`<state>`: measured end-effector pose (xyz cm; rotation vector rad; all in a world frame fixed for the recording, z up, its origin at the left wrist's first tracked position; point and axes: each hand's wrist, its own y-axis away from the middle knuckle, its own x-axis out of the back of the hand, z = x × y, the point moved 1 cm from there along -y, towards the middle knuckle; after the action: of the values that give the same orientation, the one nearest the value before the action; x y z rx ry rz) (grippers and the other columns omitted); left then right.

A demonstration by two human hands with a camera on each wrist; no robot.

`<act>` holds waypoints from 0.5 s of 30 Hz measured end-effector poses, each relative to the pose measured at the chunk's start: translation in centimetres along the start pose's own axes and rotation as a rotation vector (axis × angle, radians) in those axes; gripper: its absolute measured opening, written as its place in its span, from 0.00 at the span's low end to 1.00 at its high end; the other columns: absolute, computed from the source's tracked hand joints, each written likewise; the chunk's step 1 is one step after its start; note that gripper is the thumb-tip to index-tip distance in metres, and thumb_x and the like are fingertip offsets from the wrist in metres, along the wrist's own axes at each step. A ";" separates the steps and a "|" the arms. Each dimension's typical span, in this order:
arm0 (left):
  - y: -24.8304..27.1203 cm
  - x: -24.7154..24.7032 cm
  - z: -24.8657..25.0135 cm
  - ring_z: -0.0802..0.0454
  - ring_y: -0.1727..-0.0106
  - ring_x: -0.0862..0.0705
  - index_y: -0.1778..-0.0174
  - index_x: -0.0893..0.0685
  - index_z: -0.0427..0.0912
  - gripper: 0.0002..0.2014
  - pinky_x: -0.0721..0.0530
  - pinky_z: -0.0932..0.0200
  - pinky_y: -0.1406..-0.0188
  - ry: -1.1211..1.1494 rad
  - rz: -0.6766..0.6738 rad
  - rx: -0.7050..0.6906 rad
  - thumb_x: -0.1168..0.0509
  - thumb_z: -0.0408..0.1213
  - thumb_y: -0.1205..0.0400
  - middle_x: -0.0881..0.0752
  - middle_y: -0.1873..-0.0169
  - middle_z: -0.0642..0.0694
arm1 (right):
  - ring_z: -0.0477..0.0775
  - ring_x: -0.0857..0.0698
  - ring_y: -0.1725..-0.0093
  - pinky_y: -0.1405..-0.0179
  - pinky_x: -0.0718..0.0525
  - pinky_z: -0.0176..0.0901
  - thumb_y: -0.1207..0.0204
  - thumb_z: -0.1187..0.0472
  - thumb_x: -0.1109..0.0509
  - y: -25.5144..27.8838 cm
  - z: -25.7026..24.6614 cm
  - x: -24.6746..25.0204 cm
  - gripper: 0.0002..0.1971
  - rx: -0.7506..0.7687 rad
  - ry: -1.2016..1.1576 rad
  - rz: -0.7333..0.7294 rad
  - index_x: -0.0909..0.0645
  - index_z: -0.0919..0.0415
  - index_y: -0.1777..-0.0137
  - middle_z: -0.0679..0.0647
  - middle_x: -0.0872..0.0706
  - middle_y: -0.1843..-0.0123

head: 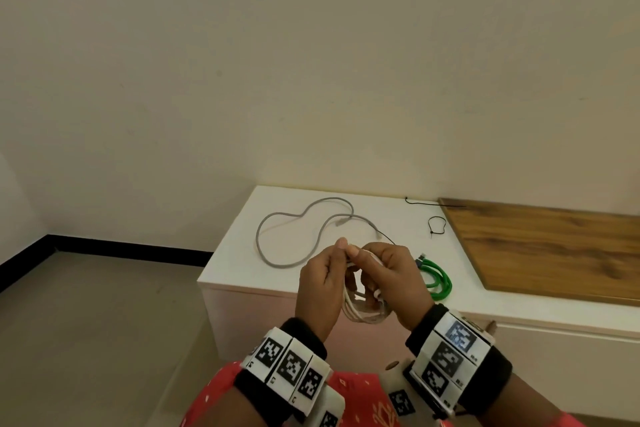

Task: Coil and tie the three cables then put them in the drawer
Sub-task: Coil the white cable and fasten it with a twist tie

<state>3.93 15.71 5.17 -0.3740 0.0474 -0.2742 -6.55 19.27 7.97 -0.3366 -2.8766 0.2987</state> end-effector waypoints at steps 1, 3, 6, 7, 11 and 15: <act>0.0 -0.1 -0.1 0.56 0.68 0.16 0.61 0.15 0.45 0.22 0.17 0.60 0.64 0.061 -0.038 0.047 0.50 0.54 0.23 0.14 0.71 0.47 | 0.43 0.28 0.85 0.83 0.29 0.34 0.32 0.48 0.32 -0.1 0.3 0.0 0.23 0.035 0.059 0.050 0.21 0.72 0.70 0.48 0.25 0.84; 0.1 -0.1 -0.3 0.52 0.67 0.16 0.54 0.15 0.39 0.25 0.16 0.59 0.64 0.175 -0.149 0.130 0.49 0.55 0.21 0.16 0.70 0.43 | 0.45 0.27 0.83 0.81 0.28 0.36 0.28 0.50 0.31 -0.3 1.0 0.3 0.23 0.054 0.121 0.125 0.21 0.73 0.69 0.52 0.25 0.81; 0.7 -0.1 -0.9 0.57 0.68 0.17 0.45 0.19 0.34 0.24 0.16 0.62 0.63 0.232 -0.252 0.191 0.43 0.52 0.21 0.18 0.71 0.48 | 0.49 0.26 0.80 0.81 0.27 0.38 0.27 0.51 0.31 -0.6 2.0 0.6 0.19 0.024 0.150 0.195 0.20 0.66 0.70 0.52 0.24 0.80; 0.9 -0.2 -1.2 0.58 0.69 0.17 0.45 0.20 0.34 0.23 0.17 0.63 0.63 0.231 -0.242 0.203 0.43 0.52 0.22 0.19 0.72 0.51 | 0.49 0.26 0.80 0.80 0.27 0.38 0.27 0.50 0.31 -0.6 2.3 0.6 0.18 0.026 0.169 0.203 0.20 0.63 0.71 0.50 0.24 0.81; 0.6 -0.8 -2.4 0.51 0.67 0.22 0.52 0.21 0.36 0.15 0.22 0.61 0.66 0.173 -0.167 0.202 0.45 0.45 0.16 0.23 0.72 0.46 | 0.49 0.26 0.77 0.75 0.27 0.42 0.26 0.49 0.33 -1.0 3.6 0.2 0.20 0.052 0.293 0.227 0.20 0.66 0.69 0.49 0.24 0.79; -0.6 -1.6 -3.4 0.56 0.70 0.26 0.57 0.23 0.41 0.10 0.24 0.61 0.66 0.090 -0.117 0.185 0.47 0.39 0.15 0.26 0.73 0.48 | 0.42 0.24 0.79 0.73 0.24 0.39 0.23 0.49 0.36 -2.3 4.0 0.6 0.17 -0.002 0.327 0.126 0.23 0.55 0.71 0.48 0.24 0.79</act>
<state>1.90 14.46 2.25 -0.1808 0.0882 -0.4076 -8.61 16.56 4.76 -0.5169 -2.5398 0.2376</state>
